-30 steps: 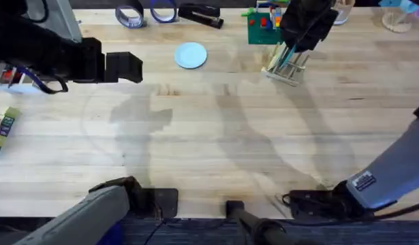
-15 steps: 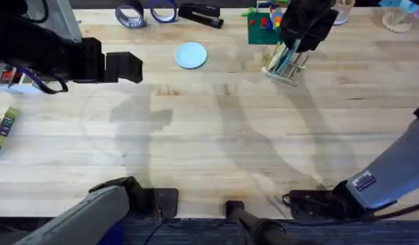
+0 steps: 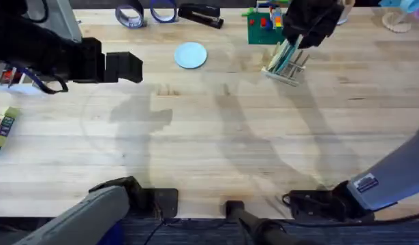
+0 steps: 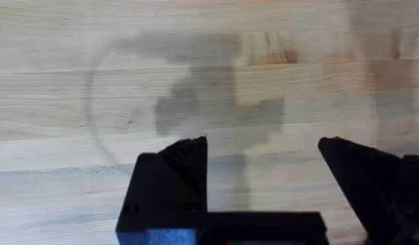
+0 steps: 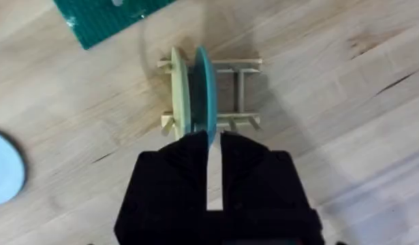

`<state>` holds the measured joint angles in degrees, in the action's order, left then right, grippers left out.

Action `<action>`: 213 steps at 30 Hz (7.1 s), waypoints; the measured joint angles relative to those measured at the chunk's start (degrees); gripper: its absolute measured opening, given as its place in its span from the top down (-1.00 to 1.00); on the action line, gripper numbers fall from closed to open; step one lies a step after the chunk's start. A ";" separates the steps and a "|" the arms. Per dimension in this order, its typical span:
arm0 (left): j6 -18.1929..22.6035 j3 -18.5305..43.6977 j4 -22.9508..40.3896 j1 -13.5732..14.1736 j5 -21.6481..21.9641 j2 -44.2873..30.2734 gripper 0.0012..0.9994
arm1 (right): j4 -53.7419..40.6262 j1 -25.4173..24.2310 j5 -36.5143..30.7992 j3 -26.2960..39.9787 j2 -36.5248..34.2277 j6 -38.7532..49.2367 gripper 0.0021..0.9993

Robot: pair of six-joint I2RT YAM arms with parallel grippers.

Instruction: Pick up the plates from the table one by one and place each into a slot on the dish rack.

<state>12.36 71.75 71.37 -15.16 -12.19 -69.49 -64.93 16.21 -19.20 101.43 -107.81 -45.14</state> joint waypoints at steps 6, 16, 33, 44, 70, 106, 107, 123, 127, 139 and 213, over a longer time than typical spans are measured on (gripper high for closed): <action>0.00 0.00 0.00 0.00 0.00 0.00 -0.99 | -0.67 0.00 0.00 0.02 4.75 0.23 0.51; 0.00 0.00 0.00 0.00 0.00 0.00 -0.99 | -0.96 0.00 5.97 0.09 7.84 8.35 -0.96; 0.00 0.00 -1.16 0.00 -6.47 0.00 -0.99 | 10.39 0.00 32.58 0.09 7.89 32.21 -0.99; -2.36 0.00 -7.94 0.00 -22.86 0.00 0.87 | 13.65 0.00 38.98 0.09 7.89 34.92 -0.99; -20.44 0.02 -30.76 4.85 -30.99 -22.68 0.93 | 13.92 0.00 39.83 0.09 7.89 30.12 -0.99; -24.98 14.97 -33.37 6.97 -32.76 -48.39 0.93 | 13.81 0.00 39.85 0.09 7.89 30.12 -0.99; -24.96 14.99 -33.35 6.97 -32.50 -48.55 0.92 | 13.72 0.00 39.85 0.09 7.89 30.12 -0.99; -24.57 14.99 -32.59 6.97 -29.05 -48.96 0.93 | 13.68 0.00 39.82 0.09 7.89 30.12 -0.99; -24.57 14.99 -32.59 6.97 -28.89 -48.98 0.93 | 13.68 0.00 39.85 0.09 7.89 30.12 -0.99; -24.17 15.08 -32.92 6.97 -28.70 -53.24 0.93 | 13.68 0.00 39.83 0.09 7.89 30.12 -0.99; -23.93 18.14 -33.66 6.21 -32.30 -58.01 0.92 | 17.62 6.54 39.84 0.11 -5.05 29.86 -0.99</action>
<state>-11.57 89.89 37.71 -8.95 -44.49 -127.50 -47.31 22.75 20.64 101.54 -112.86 -15.28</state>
